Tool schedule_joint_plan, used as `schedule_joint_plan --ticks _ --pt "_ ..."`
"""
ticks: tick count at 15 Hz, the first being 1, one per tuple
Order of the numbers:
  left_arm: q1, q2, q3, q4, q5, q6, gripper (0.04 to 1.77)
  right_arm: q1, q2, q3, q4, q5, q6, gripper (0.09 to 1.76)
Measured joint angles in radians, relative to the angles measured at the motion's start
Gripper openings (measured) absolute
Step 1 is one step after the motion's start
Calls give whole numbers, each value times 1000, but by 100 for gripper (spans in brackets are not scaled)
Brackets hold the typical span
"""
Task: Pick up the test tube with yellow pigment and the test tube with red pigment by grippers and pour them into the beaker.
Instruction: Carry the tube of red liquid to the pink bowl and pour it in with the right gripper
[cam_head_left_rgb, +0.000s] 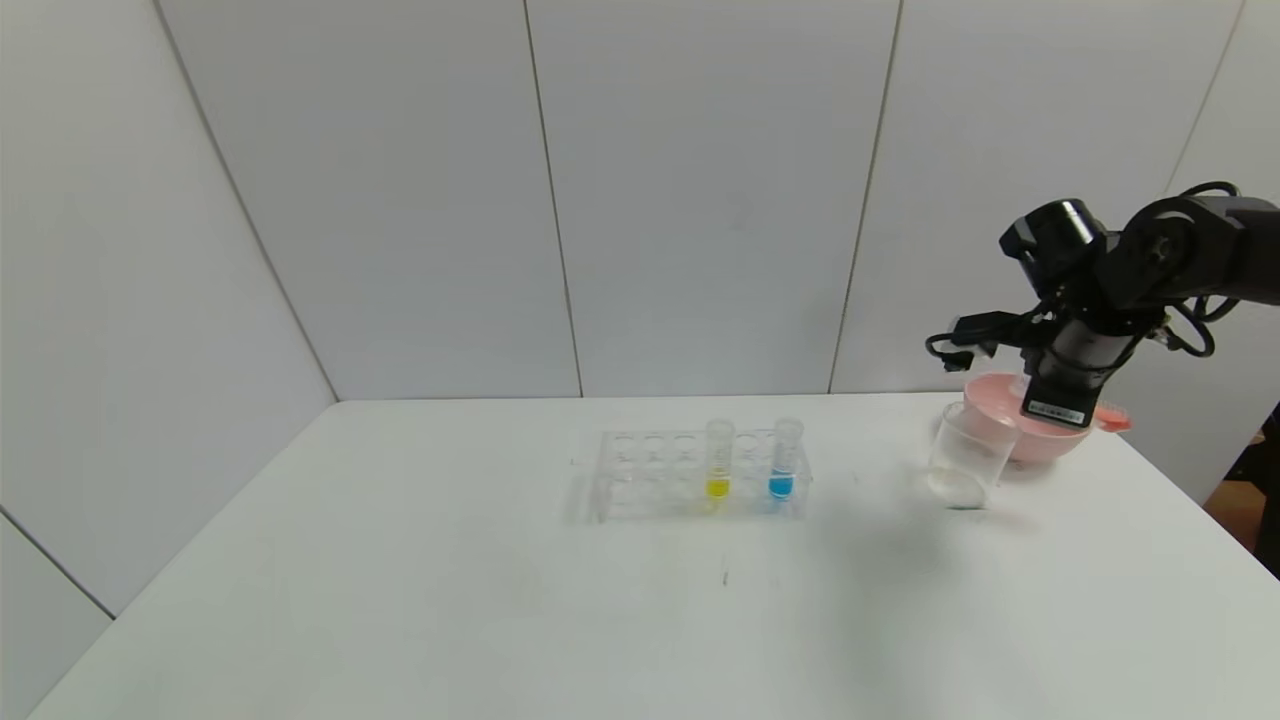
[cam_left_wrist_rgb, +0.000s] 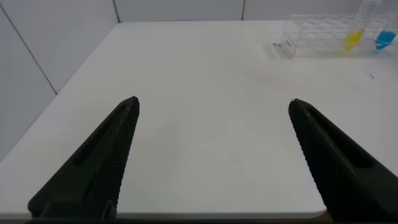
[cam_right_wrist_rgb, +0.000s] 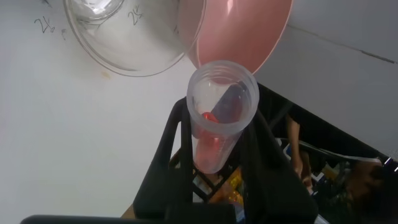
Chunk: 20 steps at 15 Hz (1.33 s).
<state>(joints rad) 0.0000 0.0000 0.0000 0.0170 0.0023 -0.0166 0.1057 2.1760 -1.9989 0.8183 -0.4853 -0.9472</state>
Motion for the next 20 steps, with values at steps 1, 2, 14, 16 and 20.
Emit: schedule_joint_plan --ticks 1,2,14,16,20 --pt "0 0 0 0 0 0 172 6 7 1 1 -17 0 50" --pt "0 0 0 0 0 0 172 10 14 1 4 -31 -1 50" --pt "0 0 0 0 0 0 172 27 38 0 22 -154 -104 50" --pt "0 0 0 0 0 0 172 31 40 0 18 -189 -130 50" --pt "0 0 0 0 0 0 172 43 50 1 -40 -202 -171 50"
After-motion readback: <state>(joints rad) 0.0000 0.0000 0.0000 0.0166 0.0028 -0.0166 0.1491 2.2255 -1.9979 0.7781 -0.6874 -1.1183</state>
